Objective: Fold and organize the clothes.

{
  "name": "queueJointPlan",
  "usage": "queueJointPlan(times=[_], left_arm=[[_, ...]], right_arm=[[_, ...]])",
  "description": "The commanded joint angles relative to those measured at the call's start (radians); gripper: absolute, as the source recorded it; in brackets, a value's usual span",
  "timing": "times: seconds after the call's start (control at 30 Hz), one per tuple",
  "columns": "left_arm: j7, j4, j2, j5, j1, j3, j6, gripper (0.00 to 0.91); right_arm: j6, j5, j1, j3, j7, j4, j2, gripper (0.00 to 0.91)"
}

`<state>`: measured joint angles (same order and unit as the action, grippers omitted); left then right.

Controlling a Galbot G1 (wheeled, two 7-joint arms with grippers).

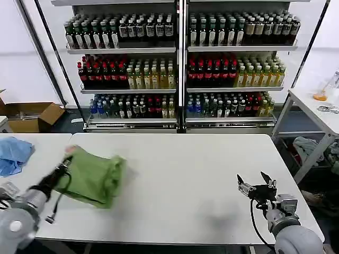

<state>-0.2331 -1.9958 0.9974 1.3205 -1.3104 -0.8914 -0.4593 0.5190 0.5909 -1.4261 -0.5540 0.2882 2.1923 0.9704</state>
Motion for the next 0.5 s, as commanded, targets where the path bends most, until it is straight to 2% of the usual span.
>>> queueJointPlan(times=[0.03, 0.13, 0.2, 0.23, 0.33, 0.5], left_arm=[[0.061, -0.195, -0.135, -0.406, -0.015, 0.07, -0.056, 0.02], [0.1, -0.177, -0.085, -0.711, -0.02, 0.353, -0.034, 0.02], [0.124, -0.073, -0.05, -1.021, -0.005, 0.592, 0.006, 0.02], [0.122, -0.01, -0.038, -1.113, 0.009, 0.69, 0.029, 0.02], [0.119, 0.096, 0.016, -1.303, 0.05, 0.833, 0.053, 0.02], [0.121, 0.03, 0.074, -1.335, 0.107, 0.921, 0.005, 0.02]], right_arm=[[-0.001, -0.004, 0.0, 0.003, -0.002, -0.001, 0.008, 0.907], [-0.001, -0.008, -0.005, 0.003, -0.003, -0.002, 0.015, 0.907], [-0.002, -0.014, -0.008, 0.005, -0.004, -0.004, 0.021, 0.907], [-0.003, -0.016, -0.008, 0.005, -0.004, -0.004, 0.021, 0.907], [-0.003, -0.014, -0.008, -0.001, -0.005, -0.002, 0.019, 0.907], [-0.004, -0.003, -0.009, -0.021, -0.006, -0.002, 0.005, 0.907]])
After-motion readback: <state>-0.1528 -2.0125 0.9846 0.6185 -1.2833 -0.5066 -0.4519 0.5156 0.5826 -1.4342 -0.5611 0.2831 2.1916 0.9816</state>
